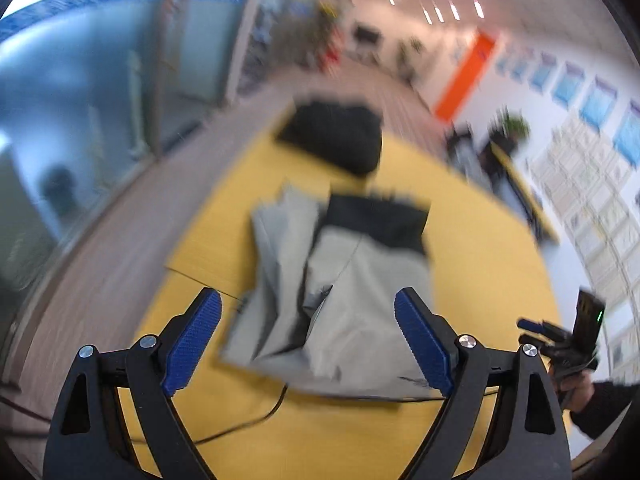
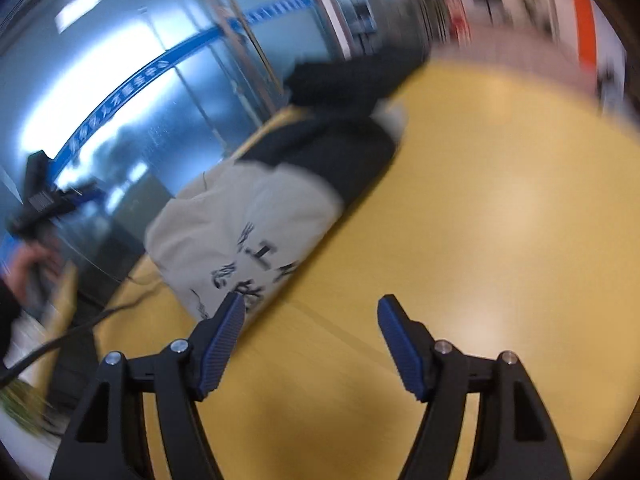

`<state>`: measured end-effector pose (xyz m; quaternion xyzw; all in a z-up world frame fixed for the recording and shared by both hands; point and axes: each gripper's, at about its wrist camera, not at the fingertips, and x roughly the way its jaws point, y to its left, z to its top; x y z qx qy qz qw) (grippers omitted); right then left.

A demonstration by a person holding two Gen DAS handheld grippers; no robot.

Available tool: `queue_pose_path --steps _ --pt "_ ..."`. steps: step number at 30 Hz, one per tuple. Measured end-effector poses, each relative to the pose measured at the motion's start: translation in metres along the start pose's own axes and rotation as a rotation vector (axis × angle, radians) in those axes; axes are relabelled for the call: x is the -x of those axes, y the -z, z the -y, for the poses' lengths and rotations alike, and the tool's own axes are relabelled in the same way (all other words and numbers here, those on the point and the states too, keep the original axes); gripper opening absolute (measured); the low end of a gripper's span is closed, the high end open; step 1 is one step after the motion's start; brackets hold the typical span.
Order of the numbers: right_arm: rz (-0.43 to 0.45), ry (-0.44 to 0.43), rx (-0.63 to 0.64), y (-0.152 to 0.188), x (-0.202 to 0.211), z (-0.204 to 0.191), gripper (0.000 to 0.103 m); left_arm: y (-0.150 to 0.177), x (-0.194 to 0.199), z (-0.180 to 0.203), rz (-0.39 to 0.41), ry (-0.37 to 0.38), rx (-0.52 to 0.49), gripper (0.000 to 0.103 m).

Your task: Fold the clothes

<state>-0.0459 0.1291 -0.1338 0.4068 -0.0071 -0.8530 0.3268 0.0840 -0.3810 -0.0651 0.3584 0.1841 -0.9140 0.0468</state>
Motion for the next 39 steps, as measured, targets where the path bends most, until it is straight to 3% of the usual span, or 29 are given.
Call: queue_pose_path --steps 3,7,12,17,19,23,27,30,39 --pt "0.07 0.054 0.122 -0.006 0.071 0.008 0.073 -0.009 0.083 0.044 0.085 -0.075 0.025 0.103" --pt "0.172 0.034 0.124 -0.021 0.164 0.033 0.077 0.002 0.16 0.1 0.067 -0.204 0.009 0.103" --pt "0.263 -0.027 0.157 -0.034 0.26 0.046 0.089 0.037 0.219 0.196 0.102 -0.156 0.023 0.103" --pt "0.242 -0.089 0.213 -0.027 0.296 0.016 0.098 0.093 0.219 0.288 0.146 -0.129 0.057 0.103" --pt "0.204 -0.052 0.224 -0.021 0.288 -0.001 0.1 0.116 0.211 0.316 0.167 -0.17 0.1 0.103" --pt "0.099 -0.006 0.219 -0.006 0.235 -0.029 0.1 0.144 0.176 0.347 0.136 -0.269 0.14 0.103" --pt "-0.059 0.064 0.257 0.008 0.163 -0.053 0.098 0.155 0.131 0.358 0.08 -0.482 0.112 0.103" --pt "-0.102 0.07 0.248 0.011 0.153 -0.059 0.096 0.153 0.116 0.361 0.045 -0.586 0.099 0.103" --pt "-0.121 0.123 0.275 0.001 0.132 -0.073 0.096 0.143 0.092 0.368 0.008 -0.61 0.067 0.103"
